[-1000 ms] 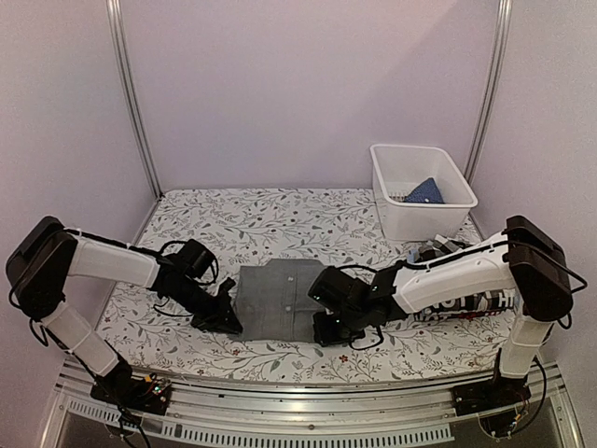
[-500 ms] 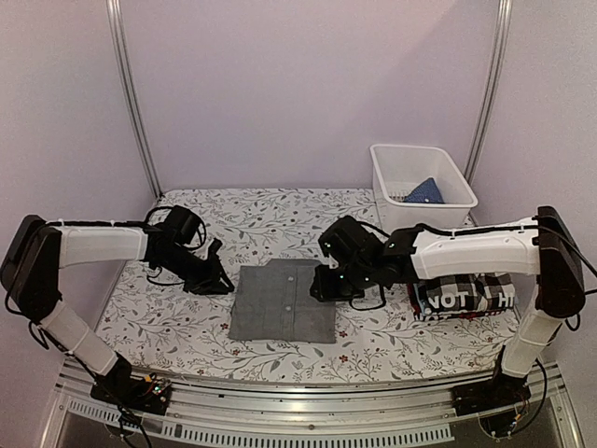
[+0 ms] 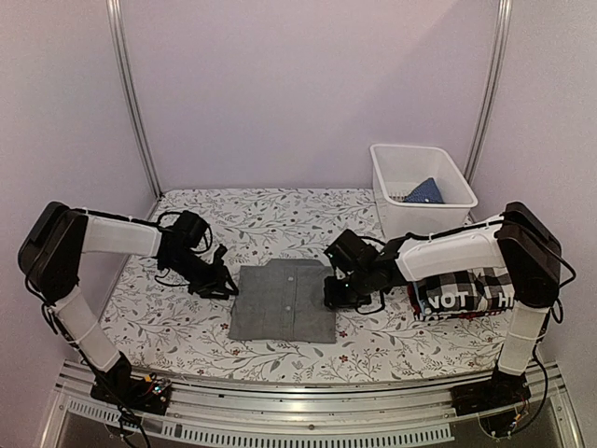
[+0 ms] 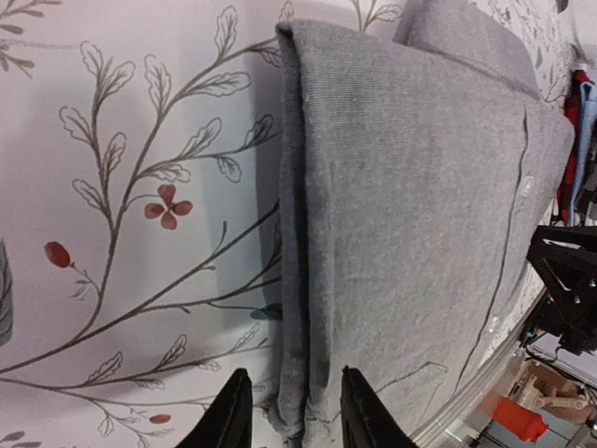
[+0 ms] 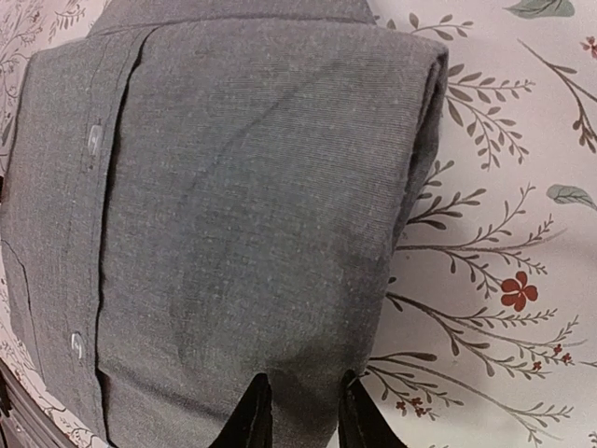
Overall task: Fold and stack the long sleeve shirts
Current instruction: Pick up the square-folded shirt from the center of the board.
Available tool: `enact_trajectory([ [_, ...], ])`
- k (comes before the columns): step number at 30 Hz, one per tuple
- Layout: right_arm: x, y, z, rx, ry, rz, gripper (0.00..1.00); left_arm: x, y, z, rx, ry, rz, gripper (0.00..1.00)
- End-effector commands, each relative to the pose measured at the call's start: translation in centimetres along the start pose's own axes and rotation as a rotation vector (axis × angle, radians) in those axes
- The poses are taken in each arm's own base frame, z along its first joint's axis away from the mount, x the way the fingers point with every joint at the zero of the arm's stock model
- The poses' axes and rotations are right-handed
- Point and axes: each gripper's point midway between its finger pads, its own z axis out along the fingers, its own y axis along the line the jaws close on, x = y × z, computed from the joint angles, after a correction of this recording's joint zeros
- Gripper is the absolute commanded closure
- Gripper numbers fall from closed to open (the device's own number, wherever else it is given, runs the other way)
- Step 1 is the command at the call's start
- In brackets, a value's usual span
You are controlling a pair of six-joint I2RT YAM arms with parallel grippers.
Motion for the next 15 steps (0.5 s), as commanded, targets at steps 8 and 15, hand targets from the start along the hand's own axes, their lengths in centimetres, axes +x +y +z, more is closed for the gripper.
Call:
enact_trajectory([
  [8, 1.0, -0.5, 1.4, -0.006, 0.017, -0.008, 0.76, 1.1, 0.9, 2.0, -0.014, 0.035, 0.016, 0.62],
  [15, 1.2, -0.5, 1.7, -0.017, 0.017, -0.001, 0.76, 2.7, 1.1, 3.6, -0.047, 0.077, -0.006, 0.62],
])
